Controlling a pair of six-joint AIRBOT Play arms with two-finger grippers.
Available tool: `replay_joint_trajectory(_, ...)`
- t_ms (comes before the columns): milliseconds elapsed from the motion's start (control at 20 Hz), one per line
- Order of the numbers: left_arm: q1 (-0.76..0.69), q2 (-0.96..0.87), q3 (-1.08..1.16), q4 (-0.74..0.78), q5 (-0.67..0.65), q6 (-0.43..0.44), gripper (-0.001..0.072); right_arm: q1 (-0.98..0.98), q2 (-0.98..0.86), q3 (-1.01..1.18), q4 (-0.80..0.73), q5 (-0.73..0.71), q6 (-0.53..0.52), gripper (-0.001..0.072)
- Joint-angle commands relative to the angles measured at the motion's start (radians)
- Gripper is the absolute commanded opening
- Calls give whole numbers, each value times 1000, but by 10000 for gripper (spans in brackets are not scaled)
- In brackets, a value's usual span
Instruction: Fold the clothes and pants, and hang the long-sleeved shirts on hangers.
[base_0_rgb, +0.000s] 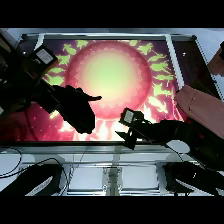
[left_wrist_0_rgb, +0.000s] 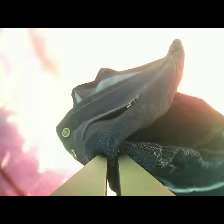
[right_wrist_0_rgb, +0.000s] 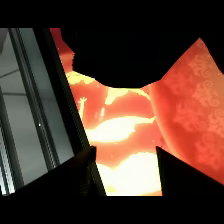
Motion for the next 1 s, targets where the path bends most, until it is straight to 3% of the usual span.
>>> replay_joint_trajectory(0, -105, -1, 3, -2, -13, 0, 30, 39, -116, 8, -1, -95, -31, 529)
replay_joint_trajectory(400, -134, 0, 3, -3, -111, -27, 30, 40, -312, 8, -41, -343, -31, 525)
replay_joint_trajectory(700, -134, 8, 3, -3, -150, -34, 31, -59, -425, 8, -40, -436, -31, 522)
replay_joint_trajectory(800, -134, 11, 3, -3, -150, -34, 31, -82, -468, 31, -41, -428, -35, 445)
replay_joint_trajectory(950, -134, 14, 3, -3, -150, -38, 31, -87, -554, 119, -40, -367, -145, 446)
